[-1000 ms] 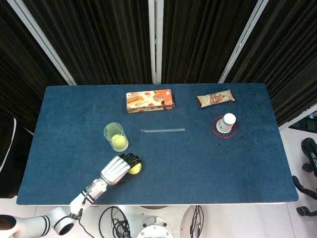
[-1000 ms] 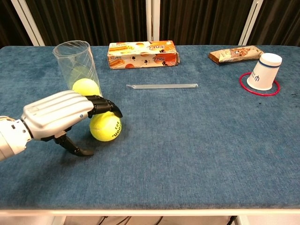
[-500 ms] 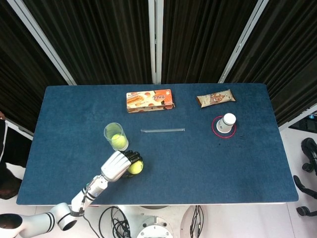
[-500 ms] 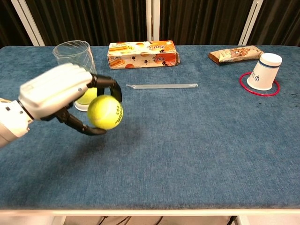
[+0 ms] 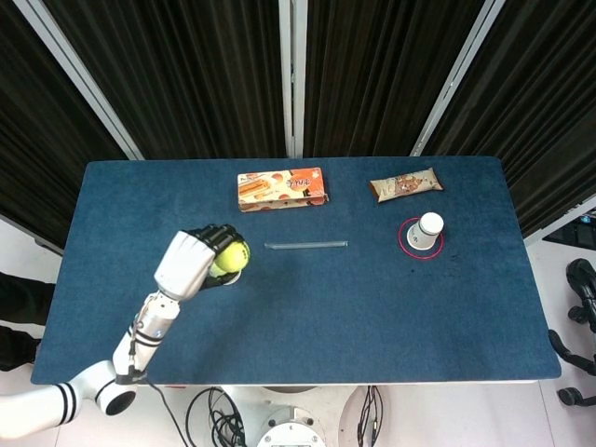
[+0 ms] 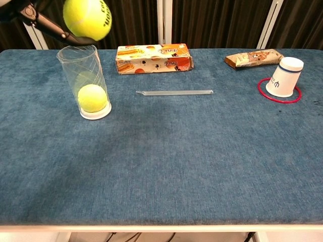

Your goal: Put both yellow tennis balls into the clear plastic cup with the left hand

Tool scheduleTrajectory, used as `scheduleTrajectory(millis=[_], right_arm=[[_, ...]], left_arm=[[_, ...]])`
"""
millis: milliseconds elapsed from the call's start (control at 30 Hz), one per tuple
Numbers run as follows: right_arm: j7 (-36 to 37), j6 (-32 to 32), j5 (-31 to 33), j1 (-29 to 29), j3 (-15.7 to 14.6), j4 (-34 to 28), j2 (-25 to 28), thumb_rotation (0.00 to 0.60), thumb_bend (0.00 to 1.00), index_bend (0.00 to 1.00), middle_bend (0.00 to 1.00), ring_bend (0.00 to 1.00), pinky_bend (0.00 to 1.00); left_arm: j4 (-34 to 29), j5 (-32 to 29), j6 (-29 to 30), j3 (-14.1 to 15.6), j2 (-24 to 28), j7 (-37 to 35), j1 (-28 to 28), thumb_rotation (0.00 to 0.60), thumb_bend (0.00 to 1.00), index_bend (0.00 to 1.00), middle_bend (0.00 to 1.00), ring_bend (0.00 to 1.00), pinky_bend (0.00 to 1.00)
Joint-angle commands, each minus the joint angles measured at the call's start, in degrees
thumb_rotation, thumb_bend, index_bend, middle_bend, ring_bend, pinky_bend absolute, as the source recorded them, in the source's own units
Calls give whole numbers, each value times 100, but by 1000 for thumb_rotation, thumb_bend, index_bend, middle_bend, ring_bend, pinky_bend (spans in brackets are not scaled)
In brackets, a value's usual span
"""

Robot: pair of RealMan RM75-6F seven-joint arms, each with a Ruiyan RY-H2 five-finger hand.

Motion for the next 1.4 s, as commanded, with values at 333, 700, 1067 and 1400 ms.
scheduleTrajectory(millis=[333, 700, 1067, 1400], right_arm=[[76, 59, 59, -56, 16, 86, 12, 600, 276, 0, 0, 0, 0], [57, -23, 131, -34, 39, 103, -11, 600, 276, 0, 0, 0, 0], [37, 0, 104, -39, 41, 83, -29, 600, 276, 0, 0, 0, 0], [-8, 145, 59, -92, 51, -27, -3, 600, 275, 0, 0, 0, 0]], left_arm=[[253, -707, -527, -77, 175, 64, -24, 600, 206, 620, 617, 597, 793], [178, -865, -778, 17, 350, -270, -35, 600, 139, 258, 292, 228, 452], [-18, -732, -456, 9, 539, -497, 77, 600, 117, 153, 183, 126, 359], [-929, -354, 282, 667, 1392, 295, 909, 600, 101, 252, 183, 124, 328]])
